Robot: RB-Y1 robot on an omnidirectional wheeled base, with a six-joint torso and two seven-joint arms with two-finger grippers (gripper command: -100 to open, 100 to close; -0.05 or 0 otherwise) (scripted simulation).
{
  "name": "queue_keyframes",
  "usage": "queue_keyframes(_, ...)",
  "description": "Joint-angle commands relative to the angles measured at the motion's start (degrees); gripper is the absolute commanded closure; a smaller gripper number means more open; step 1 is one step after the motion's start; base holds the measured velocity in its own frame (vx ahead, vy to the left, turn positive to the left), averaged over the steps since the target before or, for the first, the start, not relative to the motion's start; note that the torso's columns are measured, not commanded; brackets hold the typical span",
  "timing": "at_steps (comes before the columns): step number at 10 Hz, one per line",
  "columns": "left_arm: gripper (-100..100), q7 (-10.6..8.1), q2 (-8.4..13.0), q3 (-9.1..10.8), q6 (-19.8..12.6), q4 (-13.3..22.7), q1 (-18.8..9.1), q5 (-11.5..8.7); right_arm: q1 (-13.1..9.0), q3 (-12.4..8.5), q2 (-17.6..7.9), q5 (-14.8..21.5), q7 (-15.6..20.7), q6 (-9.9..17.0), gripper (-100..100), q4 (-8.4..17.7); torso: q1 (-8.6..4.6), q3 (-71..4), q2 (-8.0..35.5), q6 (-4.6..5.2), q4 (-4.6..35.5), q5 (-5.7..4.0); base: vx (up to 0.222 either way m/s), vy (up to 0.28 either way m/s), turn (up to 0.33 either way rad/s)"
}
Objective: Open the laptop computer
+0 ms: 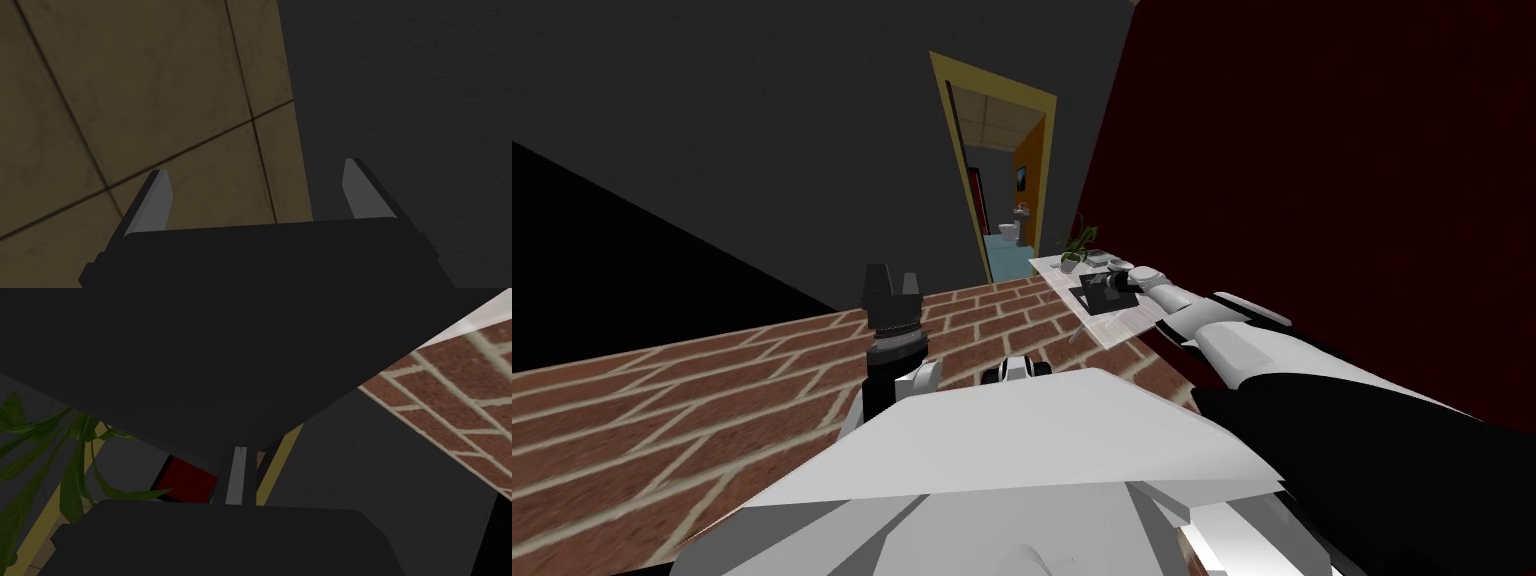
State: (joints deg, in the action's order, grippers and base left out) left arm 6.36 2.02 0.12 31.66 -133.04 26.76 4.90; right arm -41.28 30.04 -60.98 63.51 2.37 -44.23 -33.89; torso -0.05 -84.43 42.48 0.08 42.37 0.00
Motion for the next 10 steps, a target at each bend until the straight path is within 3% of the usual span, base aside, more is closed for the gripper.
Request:
queue_keyframes(1, 0, 0.00, 0.00, 0.00, 0.00, 0.00, 0.00, 0.00, -4.54, 0.88, 0.26, 0.15, -0.03, -0.12, 100, 3.48, 0.03, -0.18, -0.28, -0.06, -0.10, 0.00, -0.007, 0.000, -0.011)
queue_keyframes(2, 0, 0.00, 0.00, 0.00, 0.00, 0.00, 0.01, 0.00, -4.54, 0.88, 0.26, 0.15, -0.03, -0.12, 100, 3.48, 0.08, -0.30, -0.45, -0.12, -0.17, 0.01, 0.009, -0.001, 0.015)
queue_keyframes(3, 0, 0.00, 0.00, 0.00, 0.00, -0.01, 0.01, 0.00, -7.66, 3.73, 2.44, 2.80, -1.28, -2.37, 100, 7.30, 0.05, -0.28, -0.41, -0.07, -0.16, -0.01, -0.103, -0.007, 0.214)
queue_keyframes(4, 0, 0.00, 0.00, -0.01, 0.00, 0.00, -0.01, 0.00, -8.93, 5.41, 2.44, 2.80, -1.28, -2.37, 100, 7.98, 0.07, -0.07, -0.05, -0.17, -0.08, -0.02, -0.135, 0.006, 0.137)
queue_keyframes(6, 0, 0.00, 0.00, 0.00, 0.00, 0.00, 0.00, 0.00, -12.54, 6.22, 2.44, 2.80, -1.28, -2.37, 100, 12.01, 0.06, -0.08, -0.12, -0.01, -0.04, 0.02, -0.042, 0.008, -0.027)
queue_keyframes(7, 0, 0.00, 0.00, 0.00, 0.00, 0.00, 0.01, 0.00, -13.60, 6.22, 2.44, 2.80, -1.28, -2.37, 100, 11.97, 0.02, -0.23, -0.34, -0.06, -0.12, 0.00, 0.000, 0.000, 0.000)
queue_keyframes(8, 0, 0.00, 0.00, 0.00, 0.00, 0.00, 0.01, 0.00, -12.65, 6.26, 2.53, 2.88, -1.75, -2.03, 100, 11.22, 0.02, -0.30, -0.44, -0.10, -0.17, -0.01, 0.000, 0.000, 0.000)
queue_keyframes(9, 0, 0.00, 0.00, 0.00, 0.00, -0.01, 0.01, 0.00, -12.82, 7.16, 2.05, 3.69, -2.61, -3.72, -100, 11.99, 0.01, -0.25, -0.36, -0.08, -0.16, -0.03, 0.065, 0.013, 0.023)
queue_keyframes(10, 0, 0.00, 0.00, 0.00, 0.01, -0.01, 0.02, 0.00, -12.79, 7.51, 1.83, 4.01, -3.05, -4.36, -100, 12.18, 0.06, -0.27, -0.43, -0.08, -0.15, 0.00, 0.112, 0.021, 0.015)
